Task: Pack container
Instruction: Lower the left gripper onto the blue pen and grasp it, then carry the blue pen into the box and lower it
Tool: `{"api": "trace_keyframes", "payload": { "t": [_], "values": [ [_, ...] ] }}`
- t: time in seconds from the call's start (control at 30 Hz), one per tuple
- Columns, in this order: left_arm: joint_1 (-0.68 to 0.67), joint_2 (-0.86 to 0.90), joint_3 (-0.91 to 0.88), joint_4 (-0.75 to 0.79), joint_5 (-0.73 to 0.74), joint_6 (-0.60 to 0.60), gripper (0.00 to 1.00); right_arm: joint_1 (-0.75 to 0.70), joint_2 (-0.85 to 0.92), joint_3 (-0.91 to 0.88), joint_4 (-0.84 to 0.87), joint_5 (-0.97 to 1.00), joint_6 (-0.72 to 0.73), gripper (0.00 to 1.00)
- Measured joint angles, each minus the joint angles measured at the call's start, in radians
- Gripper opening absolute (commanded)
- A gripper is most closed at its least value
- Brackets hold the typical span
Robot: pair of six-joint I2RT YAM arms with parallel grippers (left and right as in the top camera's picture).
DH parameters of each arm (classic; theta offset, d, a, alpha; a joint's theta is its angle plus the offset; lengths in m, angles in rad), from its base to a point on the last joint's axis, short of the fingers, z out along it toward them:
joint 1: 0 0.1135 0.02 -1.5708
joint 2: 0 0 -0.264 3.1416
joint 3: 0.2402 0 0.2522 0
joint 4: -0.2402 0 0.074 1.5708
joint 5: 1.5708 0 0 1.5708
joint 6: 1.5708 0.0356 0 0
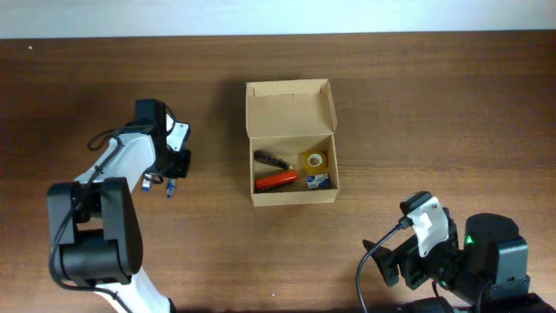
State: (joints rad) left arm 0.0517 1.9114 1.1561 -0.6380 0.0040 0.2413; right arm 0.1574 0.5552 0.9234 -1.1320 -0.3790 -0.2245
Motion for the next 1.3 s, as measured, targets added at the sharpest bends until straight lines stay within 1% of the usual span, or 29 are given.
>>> {"api": "trace_keyframes", "payload": {
  "t": [0.23,0.4,0.57,0.73,0.87,0.97,1.2,1.3],
  "values": [
    [-0.021,0.0,0.003,-0.005,-0.037,-0.047,0.02,0.0,0.0,0.0,0.0,0.0,0.0,0.99],
    [-0.055,0.017,0.045,-0.069,-0.056,-0.072,0.02,0.0,0.0,0.0,0.0,0.0,0.0,0.99],
    [-0.103,0.019,0.143,-0.16,-0.048,-0.08,0.02,0.0,0.0,0.0,0.0,0.0,0.0,0.99],
    [-0.148,-0.074,0.259,-0.175,-0.046,-0.076,0.02,0.0,0.0,0.0,0.0,0.0,0.0,0.99],
    [-0.221,-0.185,0.315,-0.156,-0.046,-0.023,0.02,0.0,0.0,0.0,0.0,0.0,0.0,0.99],
    [-0.312,-0.243,0.328,-0.12,-0.045,0.037,0.02,0.0,0.0,0.0,0.0,0.0,0.0,0.99],
    [-0.52,-0.238,0.328,-0.097,-0.007,0.231,0.02,0.0,0.0,0.0,0.0,0.0,0.0,0.99],
    [-0.568,-0.23,0.328,-0.095,0.003,0.301,0.02,0.0,0.0,0.0,0.0,0.0,0.0,0.99]
  ]
}}
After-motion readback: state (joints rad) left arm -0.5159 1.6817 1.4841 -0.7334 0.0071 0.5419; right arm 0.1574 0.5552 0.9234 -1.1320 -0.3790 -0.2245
